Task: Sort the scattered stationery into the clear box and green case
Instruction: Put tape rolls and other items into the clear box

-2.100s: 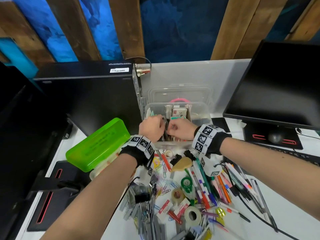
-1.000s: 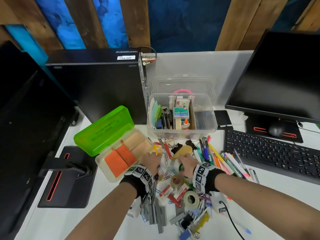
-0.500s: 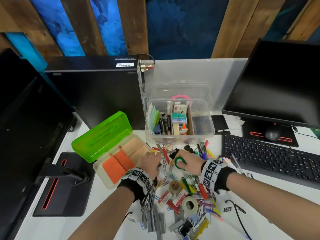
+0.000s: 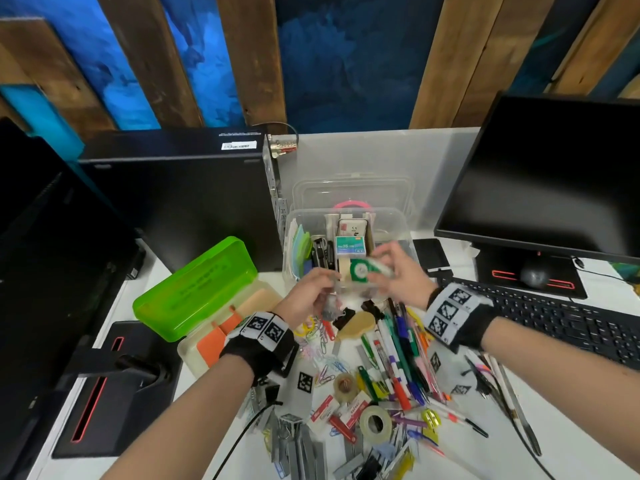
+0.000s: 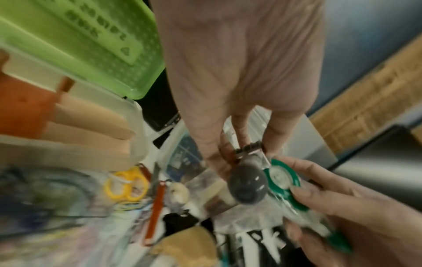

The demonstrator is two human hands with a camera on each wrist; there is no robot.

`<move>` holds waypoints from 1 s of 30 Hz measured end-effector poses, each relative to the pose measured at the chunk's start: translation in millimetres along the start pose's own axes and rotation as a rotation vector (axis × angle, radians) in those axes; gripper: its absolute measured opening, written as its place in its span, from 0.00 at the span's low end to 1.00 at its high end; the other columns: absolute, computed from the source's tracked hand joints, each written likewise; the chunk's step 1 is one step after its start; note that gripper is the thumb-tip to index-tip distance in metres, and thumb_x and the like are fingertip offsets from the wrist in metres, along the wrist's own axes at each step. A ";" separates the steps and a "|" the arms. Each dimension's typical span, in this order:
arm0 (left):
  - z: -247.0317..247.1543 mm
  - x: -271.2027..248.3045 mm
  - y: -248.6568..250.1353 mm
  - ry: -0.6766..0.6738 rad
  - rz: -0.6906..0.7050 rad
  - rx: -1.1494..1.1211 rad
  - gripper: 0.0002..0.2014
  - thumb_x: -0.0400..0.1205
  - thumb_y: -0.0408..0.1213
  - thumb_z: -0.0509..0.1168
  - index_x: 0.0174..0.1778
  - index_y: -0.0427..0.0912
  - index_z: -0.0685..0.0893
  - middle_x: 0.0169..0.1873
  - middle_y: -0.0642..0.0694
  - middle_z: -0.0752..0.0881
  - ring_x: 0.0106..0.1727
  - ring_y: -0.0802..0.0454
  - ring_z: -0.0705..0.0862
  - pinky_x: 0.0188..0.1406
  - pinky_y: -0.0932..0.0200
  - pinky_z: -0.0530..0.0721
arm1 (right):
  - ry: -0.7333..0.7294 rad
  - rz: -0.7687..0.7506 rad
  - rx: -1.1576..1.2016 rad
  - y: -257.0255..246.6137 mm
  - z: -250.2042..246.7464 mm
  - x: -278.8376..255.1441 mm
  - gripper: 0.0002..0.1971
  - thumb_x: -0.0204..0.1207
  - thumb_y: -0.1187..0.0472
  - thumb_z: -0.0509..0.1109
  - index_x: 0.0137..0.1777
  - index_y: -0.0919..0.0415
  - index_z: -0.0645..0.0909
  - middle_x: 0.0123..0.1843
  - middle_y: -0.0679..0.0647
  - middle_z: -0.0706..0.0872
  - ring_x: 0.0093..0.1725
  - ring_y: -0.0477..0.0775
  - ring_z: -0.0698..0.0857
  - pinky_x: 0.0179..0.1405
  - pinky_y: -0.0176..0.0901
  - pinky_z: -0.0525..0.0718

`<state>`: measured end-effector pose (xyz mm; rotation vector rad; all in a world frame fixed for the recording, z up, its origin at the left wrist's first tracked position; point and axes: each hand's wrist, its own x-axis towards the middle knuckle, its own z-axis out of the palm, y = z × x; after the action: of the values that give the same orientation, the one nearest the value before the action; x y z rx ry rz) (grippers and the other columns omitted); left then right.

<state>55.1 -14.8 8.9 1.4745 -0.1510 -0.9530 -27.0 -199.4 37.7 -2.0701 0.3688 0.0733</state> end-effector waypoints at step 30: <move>0.7 61.2 33.2 0.257 0.114 0.479 0.09 0.88 0.41 0.55 0.61 0.43 0.75 0.37 0.50 0.74 0.34 0.55 0.81 0.25 0.66 0.77 | -0.322 -0.079 -1.058 -3.7 8.3 110.5 0.08 0.79 0.62 0.68 0.55 0.61 0.83 0.49 0.58 0.87 0.46 0.58 0.86 0.43 0.45 0.83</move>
<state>108.8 -59.1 10.3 1.9915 -0.2860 -0.6499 80.0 -216.0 14.2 -3.0356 0.0202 0.6667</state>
